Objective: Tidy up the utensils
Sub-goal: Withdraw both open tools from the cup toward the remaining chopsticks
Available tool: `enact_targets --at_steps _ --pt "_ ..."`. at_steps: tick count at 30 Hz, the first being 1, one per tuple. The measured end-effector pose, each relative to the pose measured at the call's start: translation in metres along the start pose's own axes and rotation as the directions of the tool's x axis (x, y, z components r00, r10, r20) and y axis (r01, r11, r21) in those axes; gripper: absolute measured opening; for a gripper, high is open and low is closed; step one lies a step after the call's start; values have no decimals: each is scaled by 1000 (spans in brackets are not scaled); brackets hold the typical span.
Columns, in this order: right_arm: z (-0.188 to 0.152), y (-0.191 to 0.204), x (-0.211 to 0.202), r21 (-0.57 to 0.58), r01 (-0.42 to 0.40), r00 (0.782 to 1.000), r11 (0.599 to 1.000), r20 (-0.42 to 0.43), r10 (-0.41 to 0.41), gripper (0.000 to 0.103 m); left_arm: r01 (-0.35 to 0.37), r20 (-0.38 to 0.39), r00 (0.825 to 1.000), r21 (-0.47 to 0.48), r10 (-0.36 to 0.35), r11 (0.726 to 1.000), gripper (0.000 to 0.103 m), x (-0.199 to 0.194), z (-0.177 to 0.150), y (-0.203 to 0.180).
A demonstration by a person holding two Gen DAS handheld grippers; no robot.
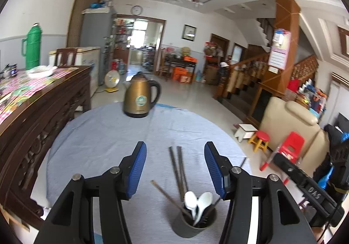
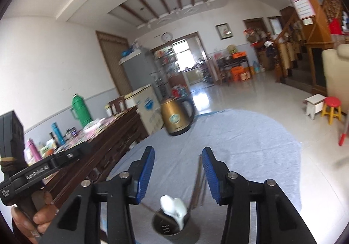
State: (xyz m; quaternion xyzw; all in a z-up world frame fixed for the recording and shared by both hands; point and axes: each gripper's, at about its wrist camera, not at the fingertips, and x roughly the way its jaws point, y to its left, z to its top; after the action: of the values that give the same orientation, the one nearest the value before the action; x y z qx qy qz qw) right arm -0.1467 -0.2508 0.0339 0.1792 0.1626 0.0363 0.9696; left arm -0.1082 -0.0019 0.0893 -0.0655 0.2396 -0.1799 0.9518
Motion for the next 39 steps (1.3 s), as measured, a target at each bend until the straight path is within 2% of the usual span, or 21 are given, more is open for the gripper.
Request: enact_targets --at_steps 5,13,17,23,29,39 --pt "-4 -23 0 62 45 999 997 -10 -44 49 -76 -8 997 -41 76 996 61 4 -7 25" --pt "-8 -59 0 136 105 994 985 -42 -100 49 -213 -17 977 -86 213 973 62 8 -19 67" --pt "-12 -71 3 160 121 991 980 -68 -112 49 -302 -12 953 -77 302 950 63 8 -23 82" --pt "-17 -81 11 192 129 988 973 -114 -109 49 -432 -7 902 -44 432 901 66 14 -25 95" --pt "-24 -75 16 180 129 986 975 -132 -106 52 -482 -5 876 -23 482 876 67 15 -28 99" --pt "-31 -72 22 173 138 980 975 -163 -110 53 -516 -33 857 -20 515 857 68 20 -36 106"
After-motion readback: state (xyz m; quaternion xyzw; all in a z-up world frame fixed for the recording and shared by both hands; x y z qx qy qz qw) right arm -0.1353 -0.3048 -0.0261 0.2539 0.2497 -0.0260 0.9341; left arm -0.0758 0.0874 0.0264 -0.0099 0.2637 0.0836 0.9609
